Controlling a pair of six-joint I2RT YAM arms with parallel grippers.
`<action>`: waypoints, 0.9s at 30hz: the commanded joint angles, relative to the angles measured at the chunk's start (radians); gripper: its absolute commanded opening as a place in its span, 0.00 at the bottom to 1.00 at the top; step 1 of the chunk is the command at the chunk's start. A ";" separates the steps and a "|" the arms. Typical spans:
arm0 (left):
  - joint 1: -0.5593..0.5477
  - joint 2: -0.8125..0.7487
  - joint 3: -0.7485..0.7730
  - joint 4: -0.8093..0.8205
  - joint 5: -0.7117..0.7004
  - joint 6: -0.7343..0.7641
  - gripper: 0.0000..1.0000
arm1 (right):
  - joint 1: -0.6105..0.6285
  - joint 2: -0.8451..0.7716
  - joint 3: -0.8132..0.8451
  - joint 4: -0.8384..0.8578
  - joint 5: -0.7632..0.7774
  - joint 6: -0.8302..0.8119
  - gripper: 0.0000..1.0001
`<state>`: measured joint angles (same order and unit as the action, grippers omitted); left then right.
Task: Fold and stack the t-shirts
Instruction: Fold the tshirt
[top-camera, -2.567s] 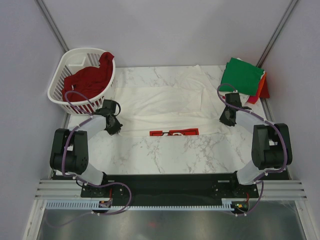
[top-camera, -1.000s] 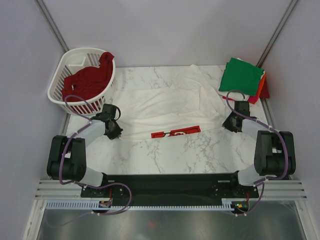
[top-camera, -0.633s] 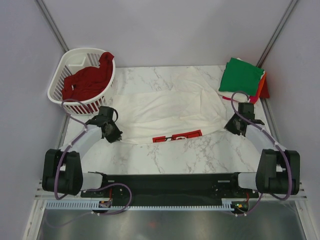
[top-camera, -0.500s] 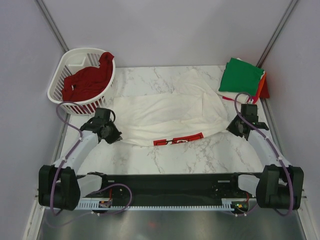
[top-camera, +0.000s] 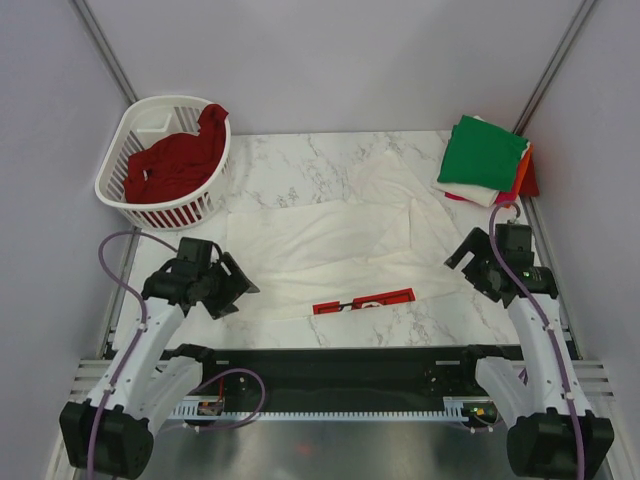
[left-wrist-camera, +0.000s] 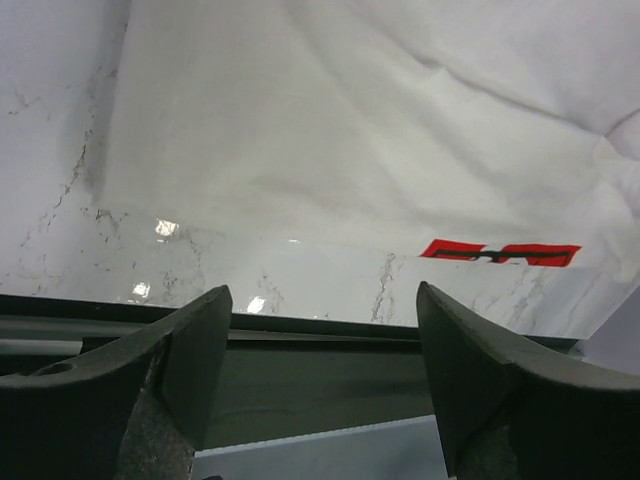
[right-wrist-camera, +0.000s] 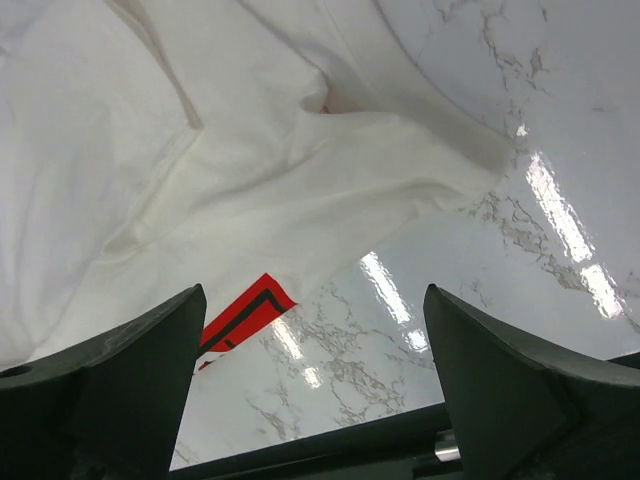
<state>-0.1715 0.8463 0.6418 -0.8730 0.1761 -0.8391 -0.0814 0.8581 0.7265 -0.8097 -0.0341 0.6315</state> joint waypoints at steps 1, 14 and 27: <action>-0.002 -0.052 0.123 -0.106 0.005 0.041 0.83 | -0.003 -0.077 0.085 0.009 -0.024 -0.021 0.98; 0.001 -0.020 0.271 -0.066 -0.110 0.343 0.80 | 0.198 0.341 0.149 0.386 -0.096 -0.007 0.67; 0.000 -0.027 0.214 0.028 -0.021 0.348 0.78 | 0.247 0.717 0.165 0.576 -0.066 -0.024 0.60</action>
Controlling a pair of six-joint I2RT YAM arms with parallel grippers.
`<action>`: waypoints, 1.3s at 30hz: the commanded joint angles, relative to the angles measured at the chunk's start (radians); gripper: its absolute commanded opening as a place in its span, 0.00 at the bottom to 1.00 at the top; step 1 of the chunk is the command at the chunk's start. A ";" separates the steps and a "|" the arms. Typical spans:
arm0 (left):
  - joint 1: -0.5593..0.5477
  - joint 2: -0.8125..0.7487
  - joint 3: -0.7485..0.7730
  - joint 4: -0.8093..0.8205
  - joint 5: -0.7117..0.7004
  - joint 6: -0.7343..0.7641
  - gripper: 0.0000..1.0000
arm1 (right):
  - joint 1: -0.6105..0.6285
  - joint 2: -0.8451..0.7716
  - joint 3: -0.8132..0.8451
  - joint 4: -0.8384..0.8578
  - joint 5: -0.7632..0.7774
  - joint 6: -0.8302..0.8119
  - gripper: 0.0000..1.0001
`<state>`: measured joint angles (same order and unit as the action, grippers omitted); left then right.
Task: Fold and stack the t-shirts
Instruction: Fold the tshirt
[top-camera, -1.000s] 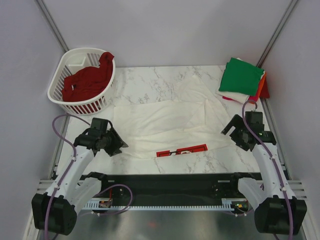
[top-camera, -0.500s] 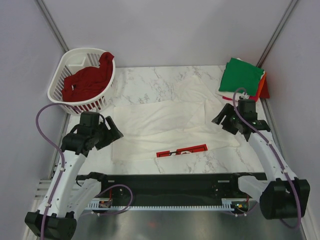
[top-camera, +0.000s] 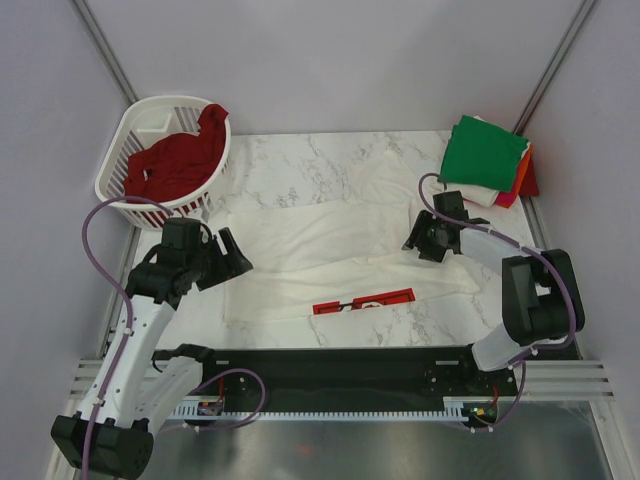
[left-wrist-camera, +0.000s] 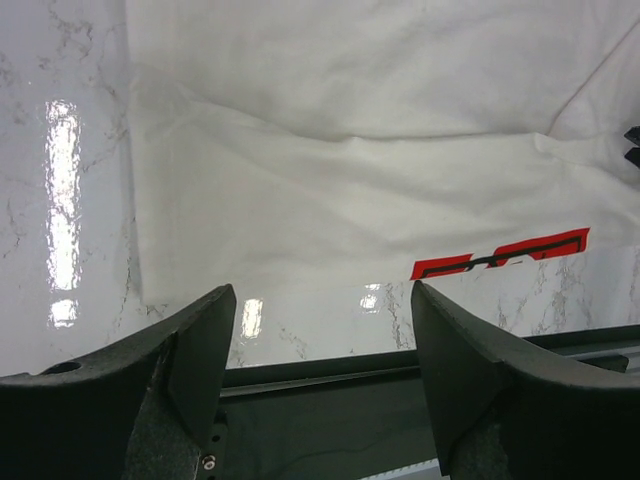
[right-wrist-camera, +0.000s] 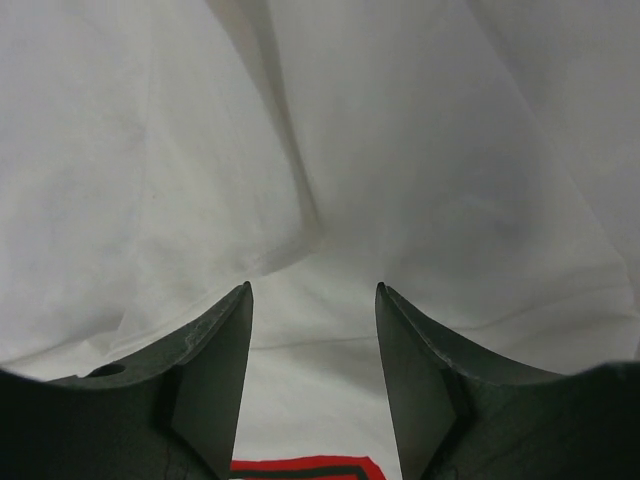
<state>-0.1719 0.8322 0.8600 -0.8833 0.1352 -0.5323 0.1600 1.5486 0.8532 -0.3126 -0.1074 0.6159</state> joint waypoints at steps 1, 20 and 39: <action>0.000 -0.013 -0.004 0.040 0.020 0.041 0.78 | 0.009 0.047 0.038 0.086 0.006 -0.008 0.60; 0.002 -0.030 -0.009 0.040 0.010 0.035 0.76 | 0.023 0.136 0.070 0.142 -0.002 -0.013 0.48; 0.000 -0.031 -0.010 0.040 0.004 0.032 0.76 | 0.081 0.169 0.226 0.115 -0.003 -0.005 0.00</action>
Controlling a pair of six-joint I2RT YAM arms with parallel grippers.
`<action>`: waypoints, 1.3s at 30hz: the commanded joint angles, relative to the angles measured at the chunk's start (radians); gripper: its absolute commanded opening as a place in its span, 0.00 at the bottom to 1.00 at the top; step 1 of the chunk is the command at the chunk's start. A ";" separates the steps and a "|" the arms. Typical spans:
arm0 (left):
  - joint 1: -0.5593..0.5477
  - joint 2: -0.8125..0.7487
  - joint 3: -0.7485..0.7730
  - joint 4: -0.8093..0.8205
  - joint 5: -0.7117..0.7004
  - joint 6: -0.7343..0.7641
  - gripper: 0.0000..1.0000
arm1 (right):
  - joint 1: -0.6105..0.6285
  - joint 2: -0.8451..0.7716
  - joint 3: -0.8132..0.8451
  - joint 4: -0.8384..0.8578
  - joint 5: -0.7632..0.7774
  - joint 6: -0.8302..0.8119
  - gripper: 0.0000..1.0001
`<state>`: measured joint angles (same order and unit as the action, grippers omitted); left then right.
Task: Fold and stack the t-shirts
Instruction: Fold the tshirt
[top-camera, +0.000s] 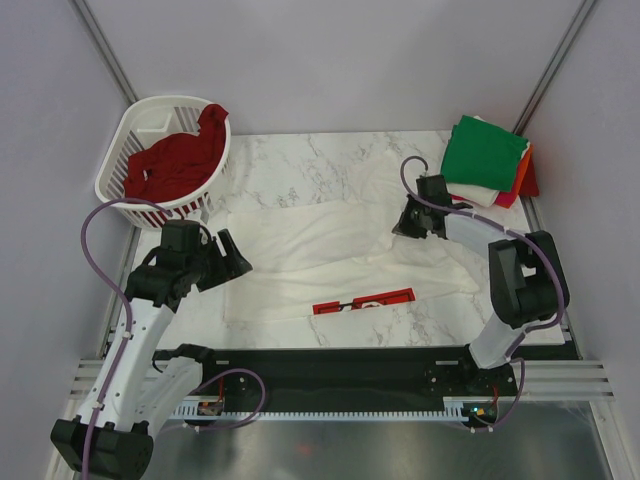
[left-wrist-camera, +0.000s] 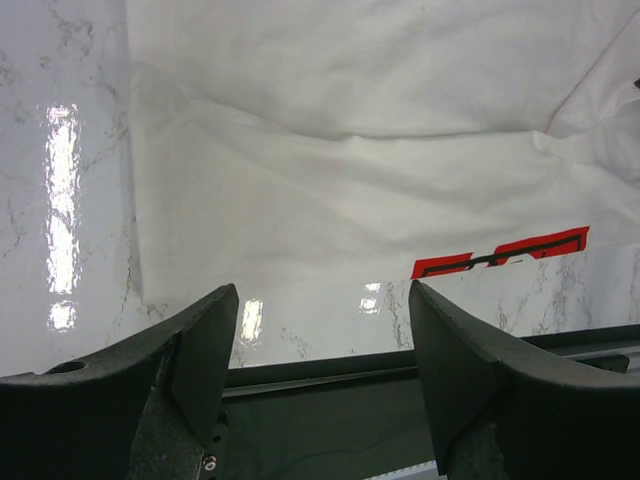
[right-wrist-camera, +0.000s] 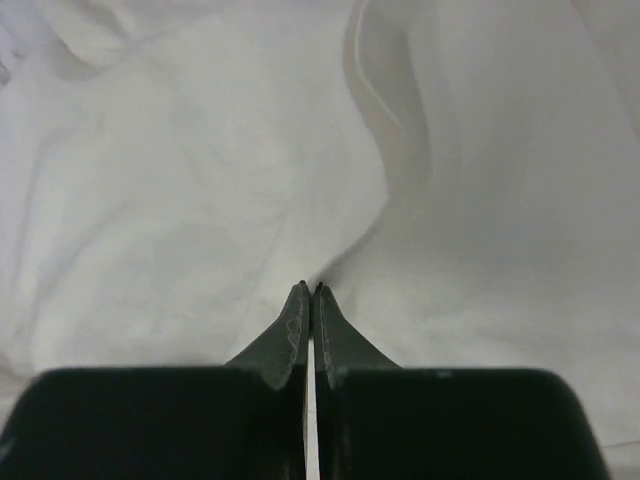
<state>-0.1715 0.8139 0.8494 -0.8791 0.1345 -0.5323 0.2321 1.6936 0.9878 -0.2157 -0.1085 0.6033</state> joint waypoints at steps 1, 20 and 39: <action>0.000 -0.013 0.000 0.037 0.005 0.032 0.76 | 0.016 0.034 0.109 0.018 -0.008 0.010 0.00; 0.000 -0.018 0.000 0.035 0.001 0.029 0.75 | 0.004 0.366 0.679 -0.020 -0.131 -0.086 0.77; 0.000 -0.025 -0.001 0.037 -0.015 0.023 0.75 | -0.128 0.919 1.370 -0.107 0.125 -0.289 0.80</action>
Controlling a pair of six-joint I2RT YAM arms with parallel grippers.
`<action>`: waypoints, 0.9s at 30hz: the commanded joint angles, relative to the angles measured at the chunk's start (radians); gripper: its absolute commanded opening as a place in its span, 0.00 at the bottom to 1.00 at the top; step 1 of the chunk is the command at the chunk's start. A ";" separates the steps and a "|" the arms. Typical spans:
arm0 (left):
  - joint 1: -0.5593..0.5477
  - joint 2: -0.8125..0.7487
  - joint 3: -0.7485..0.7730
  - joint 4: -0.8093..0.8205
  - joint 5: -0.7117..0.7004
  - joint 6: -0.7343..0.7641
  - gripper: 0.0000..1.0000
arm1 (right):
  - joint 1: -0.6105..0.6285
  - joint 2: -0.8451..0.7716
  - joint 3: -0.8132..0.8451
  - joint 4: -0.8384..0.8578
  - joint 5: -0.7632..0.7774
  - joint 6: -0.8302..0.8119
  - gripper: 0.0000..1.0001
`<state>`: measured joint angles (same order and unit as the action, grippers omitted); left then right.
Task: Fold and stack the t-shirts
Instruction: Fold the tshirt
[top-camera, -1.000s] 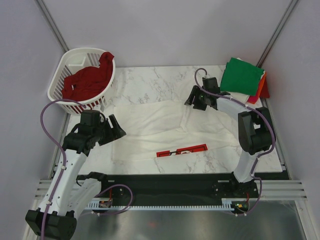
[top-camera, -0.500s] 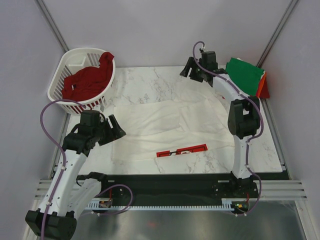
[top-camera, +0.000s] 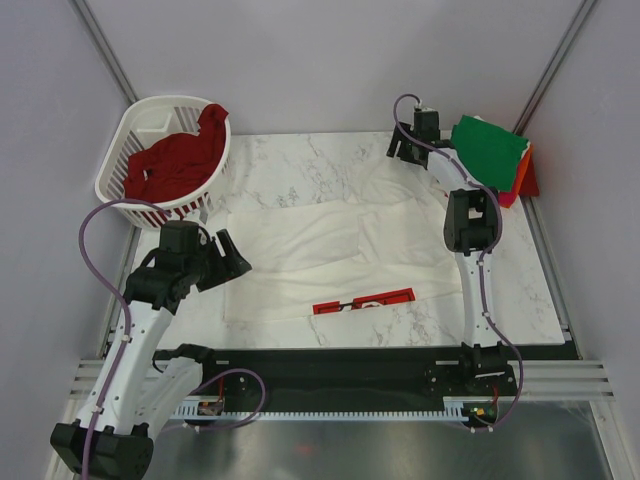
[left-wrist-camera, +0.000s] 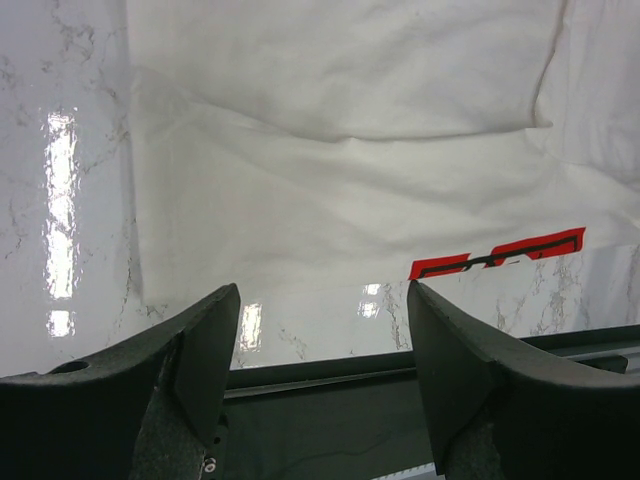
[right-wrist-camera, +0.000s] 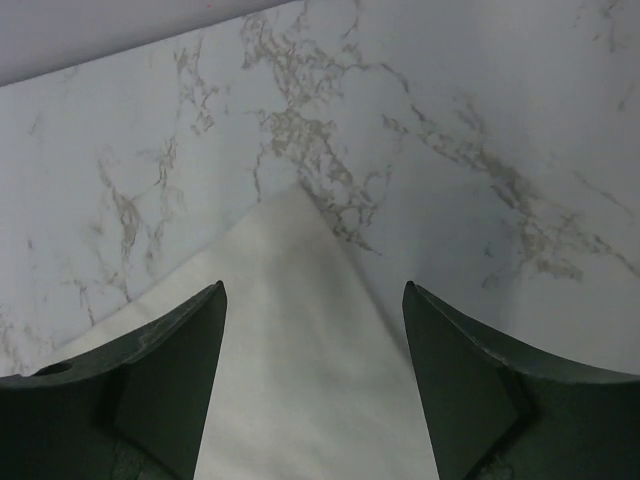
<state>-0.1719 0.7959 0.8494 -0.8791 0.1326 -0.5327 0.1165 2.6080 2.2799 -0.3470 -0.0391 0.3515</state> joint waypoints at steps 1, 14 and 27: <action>0.002 -0.006 -0.001 0.035 -0.011 0.023 0.75 | -0.015 0.014 0.078 0.032 0.059 -0.036 0.80; 0.000 0.008 -0.001 0.034 -0.014 0.023 0.74 | -0.012 0.086 0.089 0.062 -0.031 0.020 0.78; 0.002 0.008 -0.001 0.035 -0.016 0.023 0.74 | 0.038 0.106 0.072 0.065 -0.038 0.023 0.28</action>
<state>-0.1715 0.8062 0.8494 -0.8791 0.1303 -0.5327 0.1593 2.6801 2.3402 -0.2687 -0.0757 0.3691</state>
